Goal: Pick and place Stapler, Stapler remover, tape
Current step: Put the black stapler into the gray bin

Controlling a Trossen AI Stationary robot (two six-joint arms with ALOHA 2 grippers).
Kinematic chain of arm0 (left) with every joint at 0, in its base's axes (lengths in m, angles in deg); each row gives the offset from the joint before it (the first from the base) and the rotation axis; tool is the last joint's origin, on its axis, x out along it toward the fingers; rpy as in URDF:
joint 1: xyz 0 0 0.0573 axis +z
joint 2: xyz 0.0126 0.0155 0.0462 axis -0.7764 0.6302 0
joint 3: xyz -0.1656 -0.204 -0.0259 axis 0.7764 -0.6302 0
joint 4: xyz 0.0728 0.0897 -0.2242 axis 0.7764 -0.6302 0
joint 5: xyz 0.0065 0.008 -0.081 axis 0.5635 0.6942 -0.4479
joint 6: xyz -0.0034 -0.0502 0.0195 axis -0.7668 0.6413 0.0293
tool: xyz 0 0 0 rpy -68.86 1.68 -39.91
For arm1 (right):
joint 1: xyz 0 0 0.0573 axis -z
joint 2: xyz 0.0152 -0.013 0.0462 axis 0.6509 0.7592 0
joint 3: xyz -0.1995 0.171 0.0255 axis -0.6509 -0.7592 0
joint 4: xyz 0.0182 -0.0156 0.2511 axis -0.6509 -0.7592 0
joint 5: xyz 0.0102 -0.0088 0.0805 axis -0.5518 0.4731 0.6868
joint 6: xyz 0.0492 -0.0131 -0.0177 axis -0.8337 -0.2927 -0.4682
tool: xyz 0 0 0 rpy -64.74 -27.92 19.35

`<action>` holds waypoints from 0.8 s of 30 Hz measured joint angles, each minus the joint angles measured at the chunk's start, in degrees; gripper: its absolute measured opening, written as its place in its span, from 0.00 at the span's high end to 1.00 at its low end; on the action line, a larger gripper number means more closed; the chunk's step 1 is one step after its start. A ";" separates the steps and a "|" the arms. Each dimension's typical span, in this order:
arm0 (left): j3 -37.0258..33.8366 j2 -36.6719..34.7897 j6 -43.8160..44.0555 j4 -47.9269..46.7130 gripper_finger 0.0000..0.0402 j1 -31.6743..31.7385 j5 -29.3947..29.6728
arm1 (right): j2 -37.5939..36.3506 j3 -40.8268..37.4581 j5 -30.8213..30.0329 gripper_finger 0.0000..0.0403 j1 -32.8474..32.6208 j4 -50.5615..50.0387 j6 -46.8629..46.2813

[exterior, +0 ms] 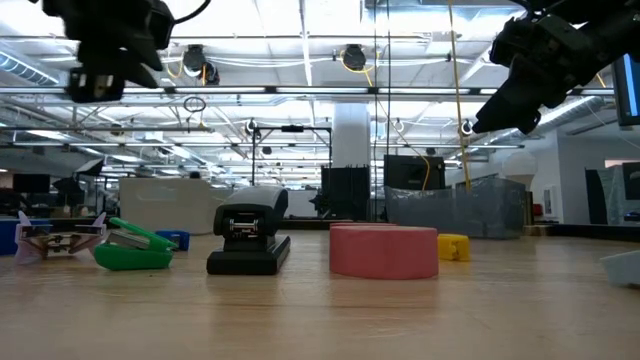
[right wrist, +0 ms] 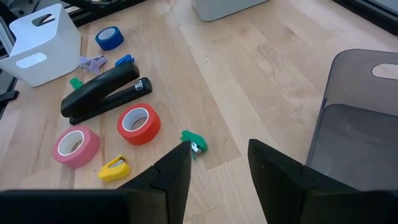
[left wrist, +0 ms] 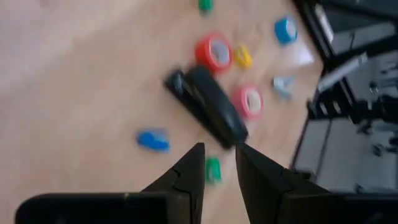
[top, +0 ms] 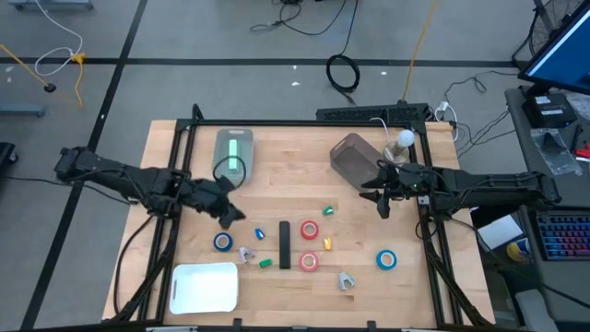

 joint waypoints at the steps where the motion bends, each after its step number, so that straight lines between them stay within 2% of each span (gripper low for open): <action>1: 0.00 0.46 1.43 -0.17 0.78 -0.90 -0.66 | 0.00 0.00 0.00 0.63 0.00 0.02 0.16; 7: 0.00 4.03 7.97 -0.68 0.78 -5.40 -1.60 | 0.02 0.00 0.00 0.63 0.01 0.01 0.39; 16: -0.02 10.55 11.13 -0.53 0.78 -7.50 -1.49 | 0.02 0.00 0.00 0.63 0.02 0.10 0.12; 20: 0.00 10.97 11.08 -2.00 0.78 -7.69 -1.47 | 0.02 0.00 -0.02 0.63 0.02 1.78 -6.41; 24: -0.02 10.41 13.20 -8.64 0.78 -7.86 -1.49 | 0.00 0.00 -0.01 0.63 0.02 3.91 -9.63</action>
